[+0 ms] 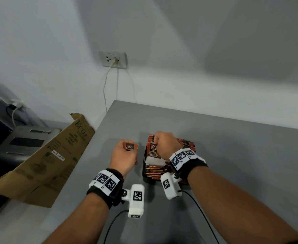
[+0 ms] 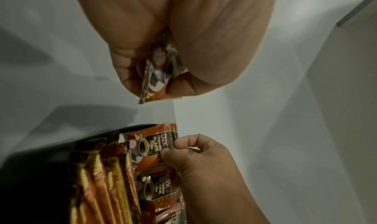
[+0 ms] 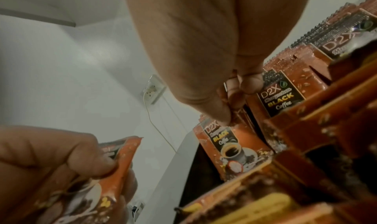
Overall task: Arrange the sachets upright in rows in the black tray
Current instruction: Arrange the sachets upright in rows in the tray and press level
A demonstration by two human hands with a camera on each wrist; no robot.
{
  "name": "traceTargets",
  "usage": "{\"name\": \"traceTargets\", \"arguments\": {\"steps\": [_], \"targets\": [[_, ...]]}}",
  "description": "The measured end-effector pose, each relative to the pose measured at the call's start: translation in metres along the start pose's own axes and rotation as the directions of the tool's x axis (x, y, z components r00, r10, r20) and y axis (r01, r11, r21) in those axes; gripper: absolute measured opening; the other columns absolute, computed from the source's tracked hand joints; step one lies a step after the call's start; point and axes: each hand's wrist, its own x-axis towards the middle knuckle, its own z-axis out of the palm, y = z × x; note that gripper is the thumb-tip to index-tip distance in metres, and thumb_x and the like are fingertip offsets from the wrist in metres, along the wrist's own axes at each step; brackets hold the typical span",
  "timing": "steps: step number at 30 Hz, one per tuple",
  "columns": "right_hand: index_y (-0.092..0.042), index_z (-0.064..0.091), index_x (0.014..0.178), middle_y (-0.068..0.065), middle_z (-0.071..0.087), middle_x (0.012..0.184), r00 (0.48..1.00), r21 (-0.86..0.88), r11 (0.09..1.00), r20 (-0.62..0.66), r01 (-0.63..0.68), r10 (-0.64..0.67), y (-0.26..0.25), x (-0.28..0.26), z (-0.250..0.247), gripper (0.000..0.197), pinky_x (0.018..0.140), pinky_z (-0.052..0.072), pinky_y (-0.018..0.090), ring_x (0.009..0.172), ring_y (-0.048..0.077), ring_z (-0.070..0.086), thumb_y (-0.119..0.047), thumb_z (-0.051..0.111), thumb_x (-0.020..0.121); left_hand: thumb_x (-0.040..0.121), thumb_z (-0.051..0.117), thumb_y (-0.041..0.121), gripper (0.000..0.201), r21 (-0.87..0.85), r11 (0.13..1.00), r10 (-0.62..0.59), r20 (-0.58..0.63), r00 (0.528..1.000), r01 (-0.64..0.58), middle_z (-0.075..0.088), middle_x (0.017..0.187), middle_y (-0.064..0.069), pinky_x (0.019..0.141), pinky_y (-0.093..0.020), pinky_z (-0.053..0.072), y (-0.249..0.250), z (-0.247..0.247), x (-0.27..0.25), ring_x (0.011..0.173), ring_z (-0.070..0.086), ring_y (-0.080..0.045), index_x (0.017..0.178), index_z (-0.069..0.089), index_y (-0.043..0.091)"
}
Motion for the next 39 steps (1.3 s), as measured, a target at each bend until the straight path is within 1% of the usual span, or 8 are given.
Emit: {"name": "traceTargets", "arguments": {"steps": [9, 12, 16, 21, 24, 30, 36, 39], "targets": [[-0.012, 0.065, 0.082, 0.005, 0.063, 0.09, 0.997, 0.022, 1.0, -0.071, -0.014, 0.015, 0.008, 0.004, 0.003, 0.021, 0.07, 0.051, 0.027, 0.082, 0.022, 0.061, 0.008, 0.059, 0.084, 0.085, 0.062, -0.002, 0.026, 0.025, 0.999, 0.038, 0.055, 0.998, -0.039, 0.071, 0.094, -0.008, 0.07, -0.041, 0.058, 0.0, 0.006, -0.002, 0.08, 0.068, -0.021, 0.097, 0.06, 0.021], [-0.016, 0.072, 0.095, -0.004, 0.068, 0.091, 0.996, 0.206, 0.978, -0.094, 0.025, -0.006, 0.006, -0.005, -0.013, 0.014, 0.075, 0.052, 0.021, 0.083, 0.01, 0.064, -0.008, 0.066, 0.085, 0.085, 0.06, -0.006, 0.03, -0.008, 0.998, 0.055, 0.095, 0.994, -0.055, 0.072, 0.099, -0.006, 0.067, -0.03, 0.055, 0.002, 0.013, -0.003, 0.085, 0.071, -0.02, 0.099, 0.06, 0.021], [-0.024, 0.074, 0.096, -0.014, 0.071, 0.072, 0.996, 0.327, 0.943, 0.046, 0.057, -0.076, -0.003, -0.022, -0.038, 0.017, 0.062, 0.045, 0.008, 0.067, -0.008, 0.064, -0.014, 0.067, 0.083, 0.082, 0.063, -0.013, 0.033, -0.049, 0.994, 0.107, 0.183, 0.977, -0.099, 0.076, 0.091, -0.014, 0.072, -0.039, 0.057, 0.011, 0.028, -0.007, 0.077, 0.073, -0.029, 0.1, 0.06, 0.015], [-0.023, 0.07, 0.086, -0.006, 0.074, 0.074, 0.993, 0.254, 0.967, -0.098, -0.035, 0.062, 0.026, -0.023, -0.062, 0.022, 0.066, 0.054, 0.019, 0.073, 0.005, 0.07, -0.003, 0.061, 0.086, 0.086, 0.065, -0.006, 0.029, -0.068, 0.994, 0.095, 0.126, 0.987, -0.087, 0.071, 0.1, -0.007, 0.073, -0.029, 0.055, 0.013, 0.035, -0.004, 0.085, 0.069, -0.019, 0.096, 0.057, 0.02], [-0.022, 0.066, 0.085, -0.003, 0.071, 0.088, 0.989, 0.134, 0.986, -0.087, -0.104, 0.116, 0.044, -0.024, -0.059, 0.022, 0.062, 0.047, 0.016, 0.08, 0.013, 0.067, -0.001, 0.062, 0.088, 0.088, 0.065, 0.0, 0.024, -0.036, 0.995, 0.096, 0.123, 0.988, -0.092, 0.07, 0.093, -0.003, 0.069, -0.025, 0.05, 0.008, 0.032, -0.004, 0.082, 0.069, -0.017, 0.096, 0.058, 0.021], [-0.019, 0.068, 0.092, 0.0, 0.068, 0.099, 0.99, 0.032, 0.989, 0.005, -0.142, 0.142, 0.05, -0.026, -0.032, 0.02, 0.076, 0.053, 0.029, 0.09, 0.019, 0.066, 0.0, 0.063, 0.089, 0.09, 0.063, 0.003, 0.015, 0.057, 0.993, 0.097, 0.146, 0.985, -0.106, 0.07, 0.093, -0.005, 0.074, -0.027, 0.05, -0.001, 0.029, -0.006, 0.087, 0.069, -0.02, 0.097, 0.063, 0.016], [-0.016, 0.066, 0.094, 0.002, 0.073, 0.086, 0.99, 0.041, 0.99, 0.034, -0.136, 0.135, 0.048, -0.021, -0.027, 0.019, 0.073, 0.06, 0.034, 0.076, 0.017, 0.072, 0.002, 0.063, 0.088, 0.089, 0.063, 0.005, 0.014, 0.112, 0.989, 0.085, 0.147, 0.986, -0.102, 0.069, 0.094, -0.004, 0.079, -0.033, 0.052, -0.008, 0.025, -0.008, 0.087, 0.067, -0.02, 0.098, 0.062, 0.016], [-0.018, 0.067, 0.093, -0.002, 0.074, 0.087, 0.993, 0.085, 0.99, 0.031, -0.115, 0.113, 0.051, -0.027, -0.036, 0.016, 0.066, 0.058, 0.027, 0.068, 0.011, 0.07, -0.004, 0.065, 0.087, 0.088, 0.065, 0.003, 0.018, 0.166, 0.979, 0.085, 0.202, 0.976, -0.119, 0.07, 0.093, -0.004, 0.084, -0.039, 0.057, -0.009, 0.023, -0.01, 0.089, 0.068, -0.021, 0.098, 0.061, 0.018]]}}
